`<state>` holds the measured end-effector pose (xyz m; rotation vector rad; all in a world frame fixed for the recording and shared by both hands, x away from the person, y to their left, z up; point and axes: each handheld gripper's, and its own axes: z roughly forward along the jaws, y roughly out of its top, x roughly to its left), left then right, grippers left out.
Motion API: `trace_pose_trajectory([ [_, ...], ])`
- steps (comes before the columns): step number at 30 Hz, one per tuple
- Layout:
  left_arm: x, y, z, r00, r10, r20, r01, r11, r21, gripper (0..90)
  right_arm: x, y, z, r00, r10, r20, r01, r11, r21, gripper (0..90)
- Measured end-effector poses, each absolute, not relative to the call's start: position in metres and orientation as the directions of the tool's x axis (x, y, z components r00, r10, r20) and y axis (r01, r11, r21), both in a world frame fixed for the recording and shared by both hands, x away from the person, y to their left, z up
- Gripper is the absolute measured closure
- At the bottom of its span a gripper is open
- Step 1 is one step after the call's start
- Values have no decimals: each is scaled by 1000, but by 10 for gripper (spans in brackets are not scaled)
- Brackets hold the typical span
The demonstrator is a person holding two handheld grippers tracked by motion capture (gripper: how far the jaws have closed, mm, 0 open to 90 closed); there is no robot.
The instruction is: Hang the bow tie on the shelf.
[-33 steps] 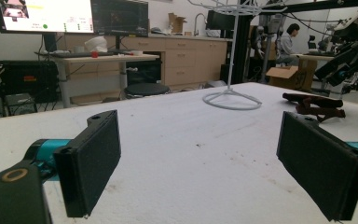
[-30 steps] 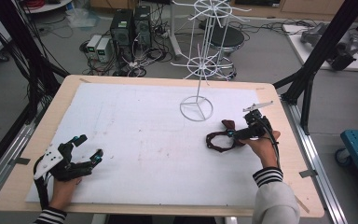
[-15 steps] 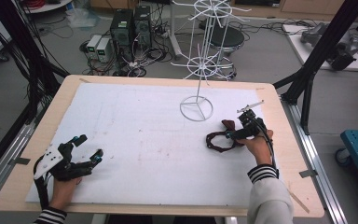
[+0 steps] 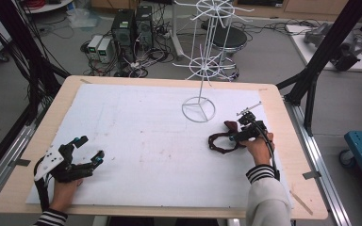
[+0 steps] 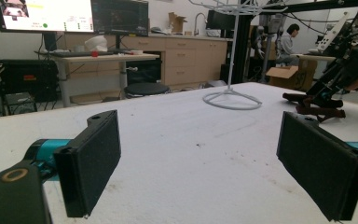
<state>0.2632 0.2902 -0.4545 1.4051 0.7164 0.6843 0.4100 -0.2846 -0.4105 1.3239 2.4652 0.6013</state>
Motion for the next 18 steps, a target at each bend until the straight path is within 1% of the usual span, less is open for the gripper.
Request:
trace_pose_trajectory([
  [1,263,290,-455,619,785,-39,-3,52,999,139,410,-284,-411,-542,839,-49,727,497,474,426],
  [2,263,290,-455,619,785,-39,-3,52,999,139,410,-284,-411,-542,839,-49,727,497,474,426],
  [5,263,290,-454,619,785,-39,-2,52,999,139,411,-284,-412,-549,835,-41,729,503,465,546],
  [6,263,290,-454,619,785,-39,-2,52,999,139,411,-284,-412,-549,835,-41,729,503,465,546],
  [7,263,290,-455,619,785,-40,-2,52,999,140,411,-281,-413,-570,818,-69,716,537,447,652],
  [8,263,290,-455,619,785,-40,-2,52,999,139,410,-279,-413,-567,819,-88,717,543,437,708],
  [9,263,290,-454,619,785,-40,-2,52,999,139,410,-278,-412,-560,822,-100,720,544,431,733],
  [14,263,290,-454,618,785,-39,-1,51,999,139,410,-278,-411,-560,823,-97,714,539,447,753],
  [18,263,290,-454,619,785,-39,-1,50,999,139,407,-279,-405,-561,824,-84,700,525,484,756],
])
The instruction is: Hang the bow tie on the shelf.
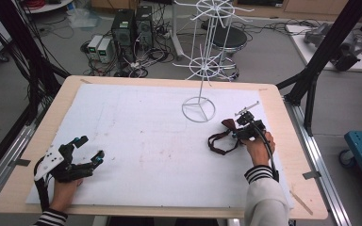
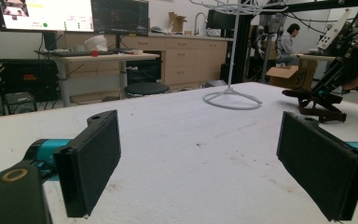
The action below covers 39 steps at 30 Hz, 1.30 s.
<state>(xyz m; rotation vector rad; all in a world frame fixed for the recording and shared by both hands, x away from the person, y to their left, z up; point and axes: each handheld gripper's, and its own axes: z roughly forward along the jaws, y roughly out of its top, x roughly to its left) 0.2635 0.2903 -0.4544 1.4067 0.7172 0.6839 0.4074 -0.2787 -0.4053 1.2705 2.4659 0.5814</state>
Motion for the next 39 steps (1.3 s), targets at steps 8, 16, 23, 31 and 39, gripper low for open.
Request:
trace_pose_trajectory([
  [8,263,290,-454,618,785,-35,-4,48,999,139,403,-282,-398,-564,822,-73,673,510,536,760],
  [16,263,290,-455,618,785,-36,-5,49,999,139,397,-286,-385,-583,811,-38,597,460,658,761],
  [23,263,290,-455,618,785,-36,-6,50,999,139,391,-284,-374,-612,790,-17,523,421,741,761],
  [31,263,290,-455,619,785,-37,-4,51,999,139,385,-286,-365,-632,775,13,447,352,822,760],
  [39,263,290,-455,619,785,-36,-5,50,999,139,379,-285,-357,-659,752,6,374,321,870,760],
])
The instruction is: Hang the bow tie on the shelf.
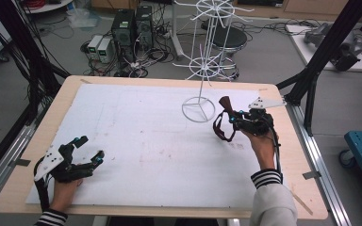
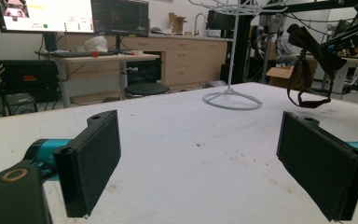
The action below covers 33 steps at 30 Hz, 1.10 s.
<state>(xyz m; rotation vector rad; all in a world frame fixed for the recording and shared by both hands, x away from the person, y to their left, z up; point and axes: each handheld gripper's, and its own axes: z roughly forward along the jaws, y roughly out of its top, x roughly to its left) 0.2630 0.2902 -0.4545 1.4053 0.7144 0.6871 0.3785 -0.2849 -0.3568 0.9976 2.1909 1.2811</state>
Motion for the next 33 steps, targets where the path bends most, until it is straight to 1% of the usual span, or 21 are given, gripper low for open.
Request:
trace_pose_trajectory([
  [13,263,290,-455,619,785,-37,-4,51,999,139,368,-281,-345,-684,730,10,287,257,923,761],
  [19,263,290,-455,619,785,-37,-4,51,999,139,365,-278,-337,-682,731,29,274,218,937,761],
  [25,263,290,-455,618,785,-38,-4,52,999,139,363,-270,-326,-690,724,16,237,204,950,761],
  [33,263,290,-455,619,785,-40,-3,53,999,139,366,-262,-316,-692,721,28,234,188,954,760],
])
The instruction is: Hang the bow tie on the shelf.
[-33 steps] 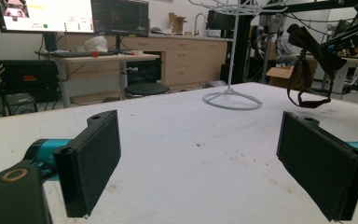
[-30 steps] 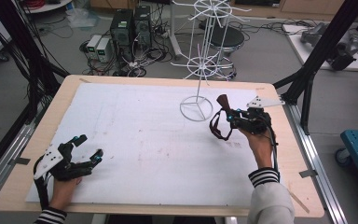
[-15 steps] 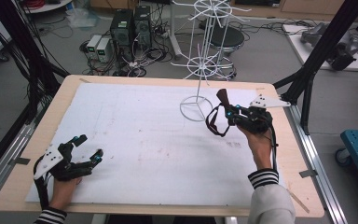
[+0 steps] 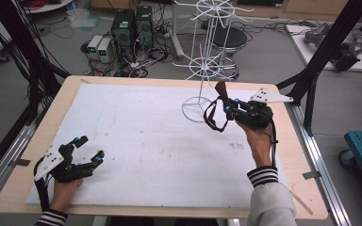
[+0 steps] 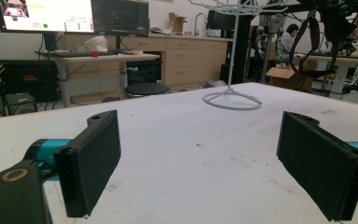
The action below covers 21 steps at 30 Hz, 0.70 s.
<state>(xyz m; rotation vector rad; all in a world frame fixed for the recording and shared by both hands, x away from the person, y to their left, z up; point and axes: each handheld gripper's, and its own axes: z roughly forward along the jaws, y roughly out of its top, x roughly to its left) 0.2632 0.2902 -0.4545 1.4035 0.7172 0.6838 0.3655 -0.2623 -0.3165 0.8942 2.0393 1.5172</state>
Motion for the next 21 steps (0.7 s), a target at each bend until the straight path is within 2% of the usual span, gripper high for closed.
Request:
trace_pose_trajectory([
  [17,263,290,-455,618,785,-39,-3,52,999,139,375,-242,-298,-698,716,21,207,173,963,760],
  [21,263,290,-454,619,785,-40,-2,52,999,139,380,-243,-298,-681,731,46,215,139,967,760],
])
